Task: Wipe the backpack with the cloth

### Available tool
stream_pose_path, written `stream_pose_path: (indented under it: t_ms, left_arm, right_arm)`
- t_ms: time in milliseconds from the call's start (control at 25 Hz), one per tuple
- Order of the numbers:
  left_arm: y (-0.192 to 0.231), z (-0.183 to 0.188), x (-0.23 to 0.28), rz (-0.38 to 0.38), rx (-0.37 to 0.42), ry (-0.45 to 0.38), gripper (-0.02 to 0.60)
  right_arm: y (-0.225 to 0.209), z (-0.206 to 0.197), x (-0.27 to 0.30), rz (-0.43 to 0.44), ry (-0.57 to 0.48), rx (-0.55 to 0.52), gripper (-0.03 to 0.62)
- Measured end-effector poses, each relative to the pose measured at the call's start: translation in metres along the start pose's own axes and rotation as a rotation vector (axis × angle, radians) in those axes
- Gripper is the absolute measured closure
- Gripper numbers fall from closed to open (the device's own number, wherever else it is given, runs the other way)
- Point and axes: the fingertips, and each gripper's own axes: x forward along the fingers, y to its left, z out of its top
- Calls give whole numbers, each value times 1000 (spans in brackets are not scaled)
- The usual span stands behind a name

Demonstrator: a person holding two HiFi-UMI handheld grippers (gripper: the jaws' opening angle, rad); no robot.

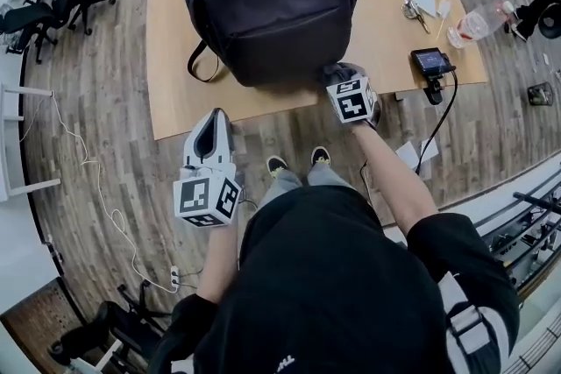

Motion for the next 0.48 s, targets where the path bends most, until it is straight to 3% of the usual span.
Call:
stream_pose_path:
  t_ms: [160, 480]
  left_arm:
    - [-14, 4, 13, -36, 7, -11, 565]
    - [-13, 10, 21, -46, -12, -41, 565]
  right_arm:
    - [-7, 37, -41, -42, -152, -110, 554]
    - [-43, 162, -141, -129, -494, -132, 554]
